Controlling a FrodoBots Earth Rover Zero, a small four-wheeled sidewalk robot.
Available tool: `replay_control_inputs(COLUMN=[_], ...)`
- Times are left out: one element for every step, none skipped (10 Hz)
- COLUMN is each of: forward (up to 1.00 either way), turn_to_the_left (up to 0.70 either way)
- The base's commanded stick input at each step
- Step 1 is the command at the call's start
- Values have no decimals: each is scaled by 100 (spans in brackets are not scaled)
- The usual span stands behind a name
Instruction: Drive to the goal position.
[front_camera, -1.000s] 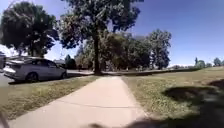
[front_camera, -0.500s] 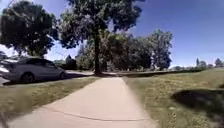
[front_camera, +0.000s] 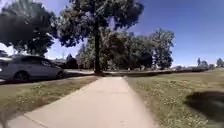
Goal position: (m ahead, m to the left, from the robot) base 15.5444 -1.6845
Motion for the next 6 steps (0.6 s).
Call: replay_control_inputs(forward=[85,85,85,85,85,85], turn_to_the_left=[0,0,0,0,0,0])
